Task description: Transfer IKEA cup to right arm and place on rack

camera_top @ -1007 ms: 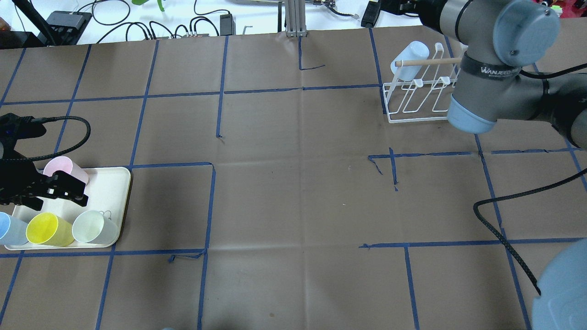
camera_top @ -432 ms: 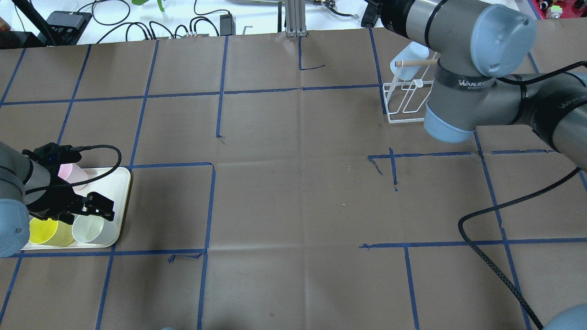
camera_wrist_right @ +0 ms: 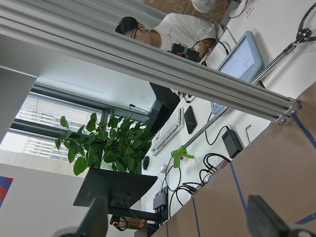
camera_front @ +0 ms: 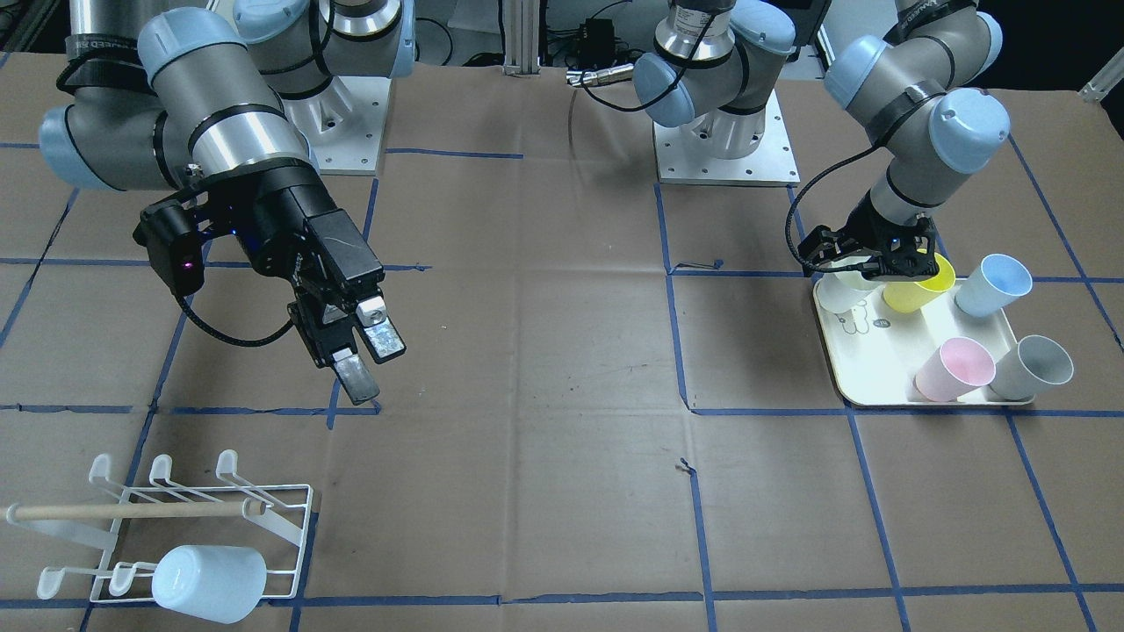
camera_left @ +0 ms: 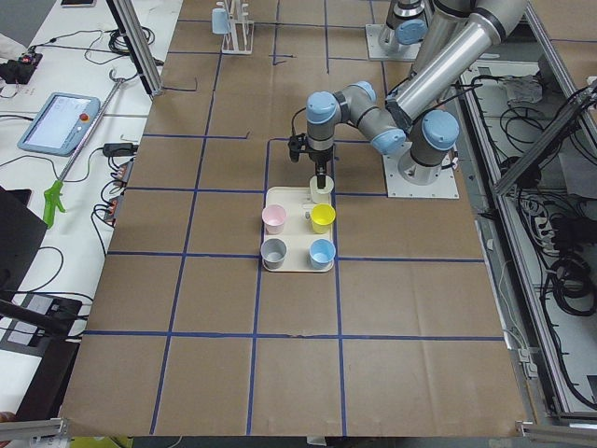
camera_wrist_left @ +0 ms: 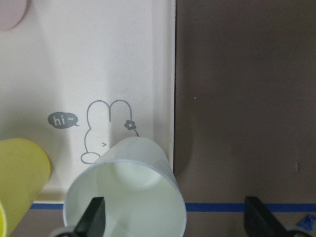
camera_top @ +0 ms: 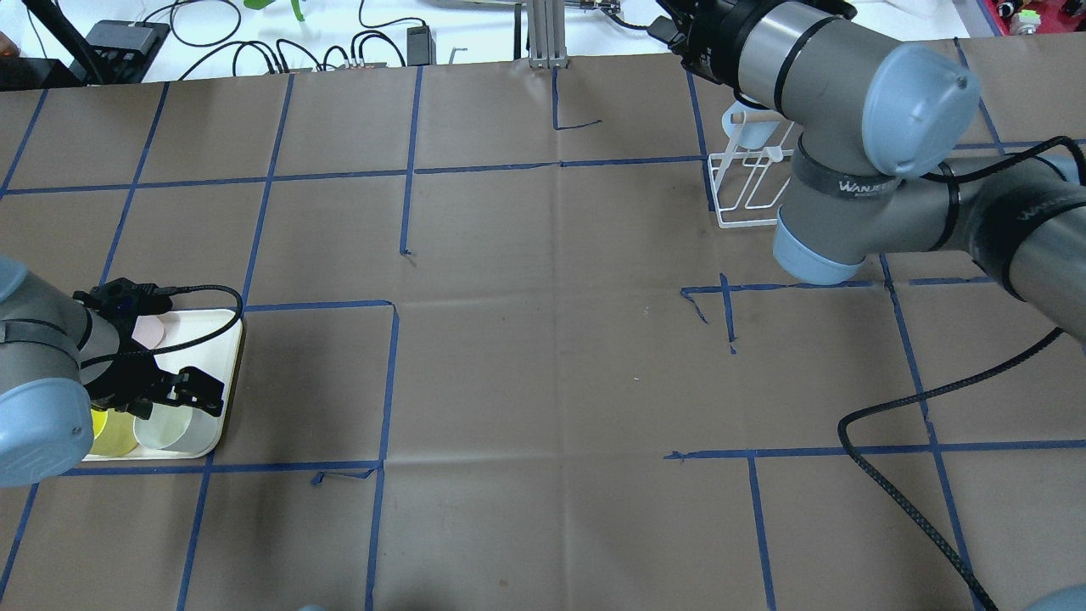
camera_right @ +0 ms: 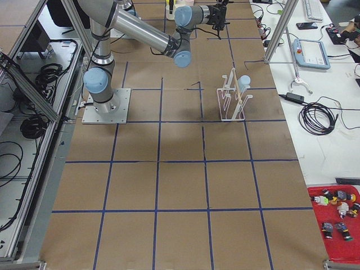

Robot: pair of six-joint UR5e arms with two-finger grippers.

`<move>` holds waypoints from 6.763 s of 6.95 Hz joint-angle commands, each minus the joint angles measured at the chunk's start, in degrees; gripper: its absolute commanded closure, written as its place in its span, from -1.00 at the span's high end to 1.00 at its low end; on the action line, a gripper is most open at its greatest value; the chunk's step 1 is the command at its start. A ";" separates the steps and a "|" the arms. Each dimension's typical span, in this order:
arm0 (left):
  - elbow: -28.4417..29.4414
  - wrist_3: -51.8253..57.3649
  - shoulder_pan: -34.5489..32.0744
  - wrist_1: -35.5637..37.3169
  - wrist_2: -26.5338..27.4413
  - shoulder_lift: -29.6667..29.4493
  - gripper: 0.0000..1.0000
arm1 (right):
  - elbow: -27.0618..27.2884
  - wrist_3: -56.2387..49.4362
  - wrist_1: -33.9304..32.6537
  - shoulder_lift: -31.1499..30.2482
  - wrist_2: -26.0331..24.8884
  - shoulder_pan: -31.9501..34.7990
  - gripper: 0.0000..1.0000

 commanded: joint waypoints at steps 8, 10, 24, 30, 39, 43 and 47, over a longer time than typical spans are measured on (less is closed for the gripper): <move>10.93 0.59 -0.09 -12.83 0.05 0.49 -1.00 | 0.05 0.58 -0.40 0.27 0.02 0.01 1.00; 22.86 0.41 -0.61 -24.60 -0.12 0.32 -1.00 | 0.14 0.59 -0.40 0.10 0.02 0.01 1.00; 26.72 2.08 -11.23 21.35 -70.41 -12.43 -1.00 | 0.23 1.37 -1.63 0.71 -0.06 0.02 1.00; 21.88 -21.44 -18.45 66.46 -73.26 -25.43 -0.99 | 6.10 21.47 -10.76 2.90 -0.68 0.10 1.00; 13.61 -27.27 -25.83 83.36 -69.82 -26.40 -0.93 | 7.26 19.50 -4.90 2.82 -0.94 3.87 1.00; 13.53 -27.27 -25.84 83.44 -69.82 -26.67 -0.92 | 6.21 16.67 -2.86 2.73 -1.65 7.13 1.00; 13.61 -27.27 -25.84 83.53 -69.82 -26.67 -0.91 | 3.06 16.67 -2.77 5.44 -1.73 10.11 1.00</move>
